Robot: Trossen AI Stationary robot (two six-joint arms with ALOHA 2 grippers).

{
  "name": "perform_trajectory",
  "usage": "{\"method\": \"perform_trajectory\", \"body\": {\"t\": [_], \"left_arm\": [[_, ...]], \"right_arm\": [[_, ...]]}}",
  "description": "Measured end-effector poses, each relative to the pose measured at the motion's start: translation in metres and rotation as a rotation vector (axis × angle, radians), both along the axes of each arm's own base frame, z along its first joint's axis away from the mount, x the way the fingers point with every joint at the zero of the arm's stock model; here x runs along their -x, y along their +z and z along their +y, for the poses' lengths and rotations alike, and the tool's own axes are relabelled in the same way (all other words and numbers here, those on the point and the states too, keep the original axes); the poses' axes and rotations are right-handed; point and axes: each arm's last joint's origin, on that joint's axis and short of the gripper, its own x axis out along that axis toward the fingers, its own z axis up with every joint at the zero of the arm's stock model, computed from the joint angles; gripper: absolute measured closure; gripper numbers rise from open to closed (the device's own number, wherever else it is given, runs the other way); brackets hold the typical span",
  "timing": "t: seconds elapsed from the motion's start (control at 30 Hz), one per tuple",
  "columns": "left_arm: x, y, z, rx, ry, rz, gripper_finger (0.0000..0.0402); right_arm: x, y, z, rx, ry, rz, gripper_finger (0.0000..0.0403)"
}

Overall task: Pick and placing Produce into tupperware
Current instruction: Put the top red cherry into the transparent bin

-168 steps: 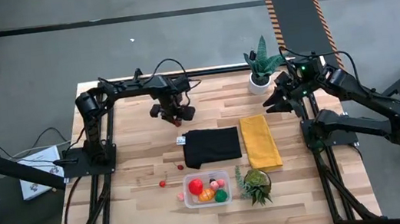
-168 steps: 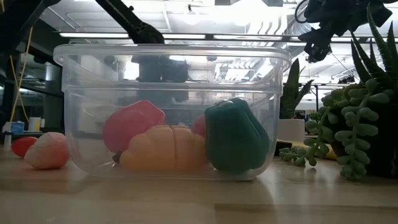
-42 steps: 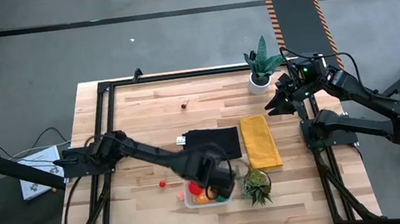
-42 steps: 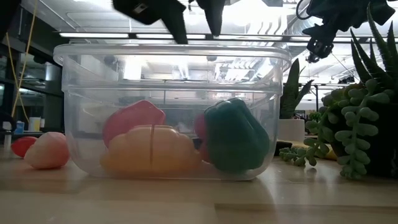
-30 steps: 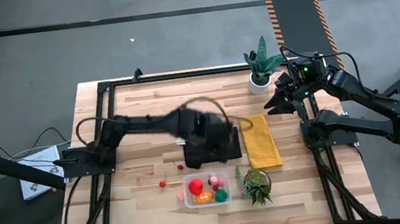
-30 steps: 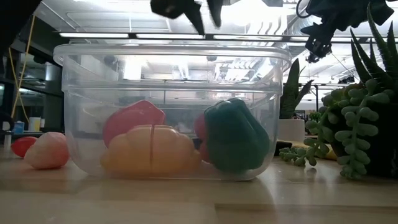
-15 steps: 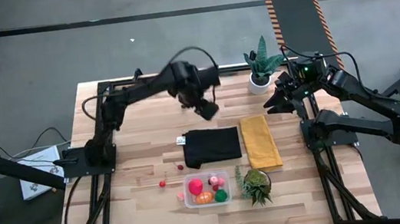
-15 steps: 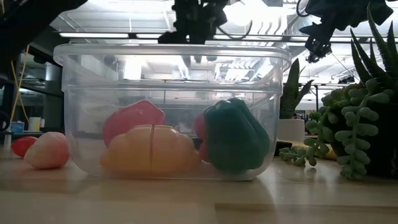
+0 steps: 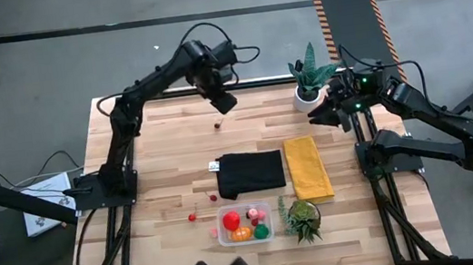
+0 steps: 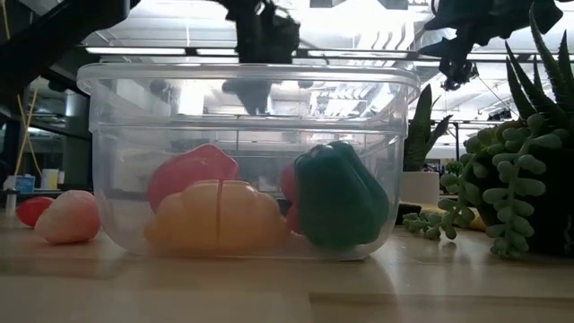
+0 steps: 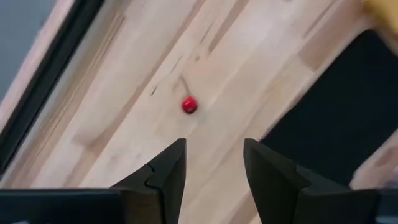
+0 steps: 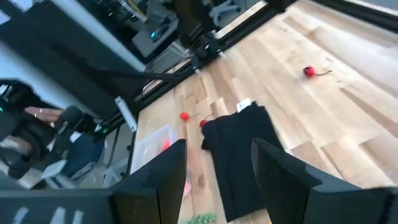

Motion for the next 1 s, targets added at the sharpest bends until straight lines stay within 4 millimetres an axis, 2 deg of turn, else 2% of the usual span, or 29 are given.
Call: {"method": "perform_trajectory", "body": {"t": [0.3, 0.67, 0.83, 1.0], "left_arm": [[0.013, -0.052, 0.024, 0.061, -0.002, 0.063, 0.0266], [0.015, -0.114, 0.024, 0.091, -0.060, 0.077, 0.0268], [0.017, -0.128, 0.023, 0.093, -0.046, 0.082, 0.0268], [0.015, -0.132, 0.024, 0.097, -0.047, 0.042, 0.0268]], "right_arm": [[-0.001, 0.002, -0.004, 0.013, -0.093, 0.003, 0.0231], [-0.002, 0.000, -0.007, -0.022, -0.150, 0.026, 0.0231], [-0.005, -0.003, -0.010, -0.041, -0.154, 0.040, 0.0231], [-0.009, -0.004, -0.013, -0.046, -0.156, 0.043, 0.0231]]}}
